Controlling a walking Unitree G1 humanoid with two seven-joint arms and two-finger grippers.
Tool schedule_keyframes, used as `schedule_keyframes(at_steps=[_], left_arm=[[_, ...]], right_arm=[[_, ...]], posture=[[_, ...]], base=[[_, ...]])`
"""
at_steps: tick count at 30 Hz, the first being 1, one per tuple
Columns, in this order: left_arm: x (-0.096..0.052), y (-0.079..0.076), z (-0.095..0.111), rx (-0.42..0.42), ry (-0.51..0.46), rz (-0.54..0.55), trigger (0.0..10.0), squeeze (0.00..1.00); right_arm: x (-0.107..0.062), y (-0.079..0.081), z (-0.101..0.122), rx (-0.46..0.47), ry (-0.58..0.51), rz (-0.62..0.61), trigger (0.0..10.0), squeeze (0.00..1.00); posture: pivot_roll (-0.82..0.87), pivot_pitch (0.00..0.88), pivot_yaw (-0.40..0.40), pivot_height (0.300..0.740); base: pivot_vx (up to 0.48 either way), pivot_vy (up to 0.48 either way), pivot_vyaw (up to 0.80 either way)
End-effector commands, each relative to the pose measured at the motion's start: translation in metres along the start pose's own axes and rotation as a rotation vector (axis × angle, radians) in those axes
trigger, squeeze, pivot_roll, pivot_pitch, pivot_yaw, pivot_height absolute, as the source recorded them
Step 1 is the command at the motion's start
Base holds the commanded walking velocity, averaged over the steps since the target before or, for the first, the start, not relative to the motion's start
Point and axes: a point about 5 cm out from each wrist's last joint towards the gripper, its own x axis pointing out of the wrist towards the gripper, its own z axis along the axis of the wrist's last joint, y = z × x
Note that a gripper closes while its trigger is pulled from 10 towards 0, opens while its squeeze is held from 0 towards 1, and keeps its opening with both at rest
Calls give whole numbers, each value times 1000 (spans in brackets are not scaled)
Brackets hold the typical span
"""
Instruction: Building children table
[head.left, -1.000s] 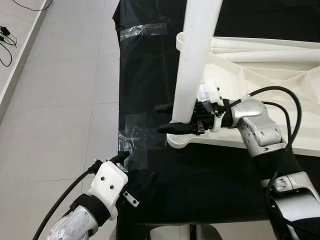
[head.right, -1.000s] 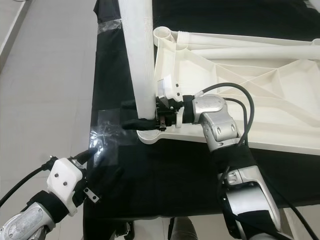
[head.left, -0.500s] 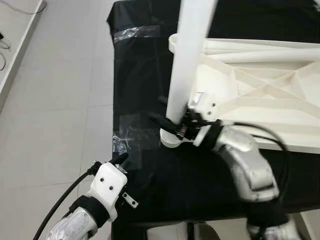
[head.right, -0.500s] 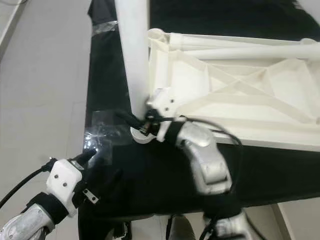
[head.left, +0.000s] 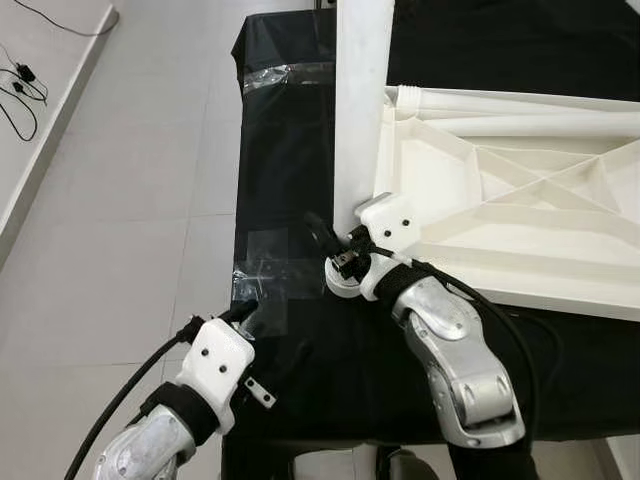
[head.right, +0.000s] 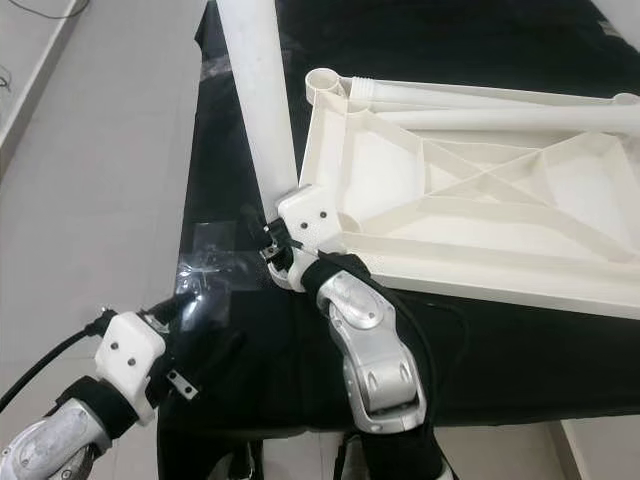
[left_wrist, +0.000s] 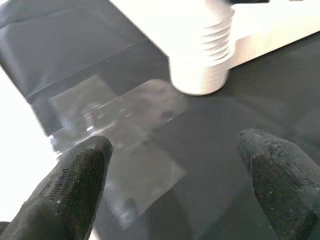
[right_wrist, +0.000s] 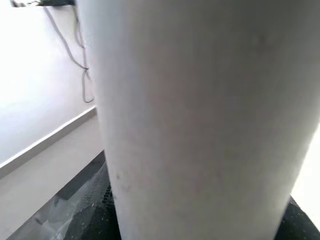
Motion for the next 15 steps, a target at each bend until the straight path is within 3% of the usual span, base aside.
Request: schedule_keyframes(at_steps=[1, 3, 5, 6, 8, 15], left_arm=[[-2, 16, -3, -16, 14, 79, 10000, 0], [-2, 16, -3, -16, 14, 79, 10000, 0], [1, 31, 3, -22, -12, 123, 10000, 0], [1, 31, 3, -22, -12, 123, 10000, 0], [9, 48, 22, -35, -88, 137, 10000, 0], [24, 57, 55, -62, -214, 64, 10000, 0]], right_arm=[[-10, -10, -37, 39, 205, -135, 10000, 0], [-10, -10, -37, 39, 205, -135, 10000, 0], [-12, -10, -38, 54, 199, -144, 10000, 0], [-12, -10, -38, 54, 199, -144, 10000, 0], [-17, -15, -42, 55, 195, -136, 10000, 0], [-25, -22, -48, 42, 199, -147, 10000, 0]], posture=[[97, 262, 32, 740], [97, 262, 32, 740], [99, 250, 33, 740], [99, 250, 33, 740], [91, 234, 40, 740], [85, 213, 50, 740]], base=[[0, 0, 0], [0, 0, 0], [0, 0, 0], [0, 0, 0], [0, 0, 0], [0, 0, 0]])
